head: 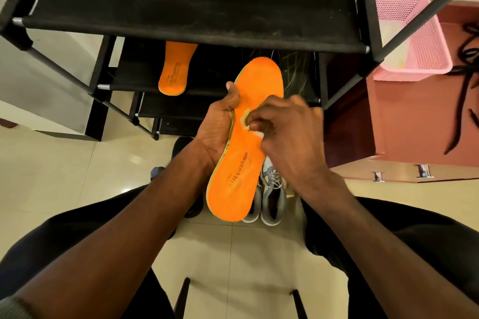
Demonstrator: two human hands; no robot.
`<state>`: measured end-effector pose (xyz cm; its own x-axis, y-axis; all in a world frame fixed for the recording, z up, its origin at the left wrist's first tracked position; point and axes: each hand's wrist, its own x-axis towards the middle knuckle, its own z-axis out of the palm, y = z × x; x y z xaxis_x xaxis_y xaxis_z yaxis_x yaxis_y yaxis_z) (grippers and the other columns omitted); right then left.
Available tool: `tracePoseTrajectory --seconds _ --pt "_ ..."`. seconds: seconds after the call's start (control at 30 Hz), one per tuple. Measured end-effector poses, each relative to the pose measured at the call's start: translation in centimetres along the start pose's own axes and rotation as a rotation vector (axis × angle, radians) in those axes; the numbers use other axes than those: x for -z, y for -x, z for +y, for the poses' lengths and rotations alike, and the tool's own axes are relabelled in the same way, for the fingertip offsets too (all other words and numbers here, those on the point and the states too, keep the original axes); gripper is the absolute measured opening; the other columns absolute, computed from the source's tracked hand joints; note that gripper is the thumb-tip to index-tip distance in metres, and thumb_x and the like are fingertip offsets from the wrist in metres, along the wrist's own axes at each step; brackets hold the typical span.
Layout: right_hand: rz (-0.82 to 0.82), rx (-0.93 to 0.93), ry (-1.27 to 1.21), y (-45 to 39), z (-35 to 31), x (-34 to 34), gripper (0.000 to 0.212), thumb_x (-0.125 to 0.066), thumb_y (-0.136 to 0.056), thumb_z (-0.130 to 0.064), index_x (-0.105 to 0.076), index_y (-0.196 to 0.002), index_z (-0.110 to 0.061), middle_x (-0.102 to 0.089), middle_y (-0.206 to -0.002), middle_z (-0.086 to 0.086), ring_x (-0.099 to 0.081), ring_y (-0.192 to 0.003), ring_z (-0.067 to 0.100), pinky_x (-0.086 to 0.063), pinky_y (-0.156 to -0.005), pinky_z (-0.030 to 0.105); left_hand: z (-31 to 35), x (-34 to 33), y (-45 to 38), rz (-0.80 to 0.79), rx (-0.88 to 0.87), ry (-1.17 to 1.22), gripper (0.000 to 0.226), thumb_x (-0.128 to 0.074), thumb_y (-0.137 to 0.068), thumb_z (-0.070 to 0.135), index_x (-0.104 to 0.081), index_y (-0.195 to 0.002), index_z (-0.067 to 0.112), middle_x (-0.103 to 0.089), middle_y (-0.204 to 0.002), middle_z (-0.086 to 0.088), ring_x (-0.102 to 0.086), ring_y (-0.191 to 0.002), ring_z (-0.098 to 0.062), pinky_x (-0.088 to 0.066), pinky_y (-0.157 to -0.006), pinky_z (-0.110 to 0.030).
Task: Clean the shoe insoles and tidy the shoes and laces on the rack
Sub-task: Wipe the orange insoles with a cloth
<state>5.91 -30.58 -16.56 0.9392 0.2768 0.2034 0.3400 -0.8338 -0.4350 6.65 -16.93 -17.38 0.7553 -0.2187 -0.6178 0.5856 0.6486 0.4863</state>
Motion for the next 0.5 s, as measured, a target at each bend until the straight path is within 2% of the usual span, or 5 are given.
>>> tracePoseTrajectory --seconds 0.17,0.27,0.33,0.43,0.5 --pt "0.001 -0.254 0.157 -1.6 2.5 1.9 0.023 -0.08 -0.084 -0.016 -0.079 -0.098 -0.033 -0.07 -0.103 -0.011 -0.057 -0.103 0.022 -0.028 -0.083 0.039 -0.5 -0.8 0.2 -0.055 -0.005 -0.107 0.059 -0.032 -0.106 0.059 -0.058 -0.133 0.014 -0.076 -0.111 -0.014 -0.075 -0.091 -0.027 -0.063 -0.078 -0.043" --pt "-0.017 -0.202 0.084 -1.2 2.2 1.1 0.02 -0.08 -0.083 -0.015 -0.08 -0.095 -0.031 -0.071 -0.099 -0.011 -0.059 -0.099 0.024 -0.04 -0.086 0.04 -0.6 -0.8 0.3 -0.06 -0.013 -0.084 0.057 -0.031 -0.107 0.058 -0.061 -0.126 0.013 -0.077 -0.106 -0.012 -0.076 -0.089 -0.025 -0.064 -0.076 -0.041" --pt "-0.049 -0.087 -0.041 -0.4 1.1 -0.2 0.017 -0.078 -0.081 -0.013 -0.08 -0.088 -0.029 -0.072 -0.092 -0.01 -0.06 -0.089 0.025 -0.051 -0.08 0.047 -0.3 -0.5 0.0 -0.035 -0.02 -0.035 0.06 -0.029 -0.108 0.056 -0.068 -0.116 0.011 -0.078 -0.101 -0.012 -0.077 -0.086 -0.024 -0.064 -0.075 -0.038" --pt "-0.084 0.014 -0.195 0.2 -0.2 -1.1 0.013 -0.076 -0.084 -0.017 -0.079 -0.086 -0.03 -0.07 -0.089 -0.014 -0.06 -0.088 0.021 -0.046 -0.079 0.049 0.1 0.3 -0.7 0.005 -0.033 0.053 0.063 -0.03 -0.109 0.052 -0.075 -0.102 0.008 -0.077 -0.1 -0.014 -0.076 -0.085 -0.025 -0.062 -0.078 -0.038" --pt "-0.069 -0.039 -0.029 -0.1 -0.3 -0.6 0.018 -0.076 -0.085 -0.019 -0.078 -0.09 -0.036 -0.07 -0.095 -0.015 -0.058 -0.093 0.017 -0.039 -0.082 0.045 0.1 0.1 -0.7 0.004 -0.036 0.049 0.063 -0.03 -0.109 0.051 -0.077 -0.099 0.01 -0.078 -0.099 -0.013 -0.077 -0.084 -0.025 -0.063 -0.077 -0.039"
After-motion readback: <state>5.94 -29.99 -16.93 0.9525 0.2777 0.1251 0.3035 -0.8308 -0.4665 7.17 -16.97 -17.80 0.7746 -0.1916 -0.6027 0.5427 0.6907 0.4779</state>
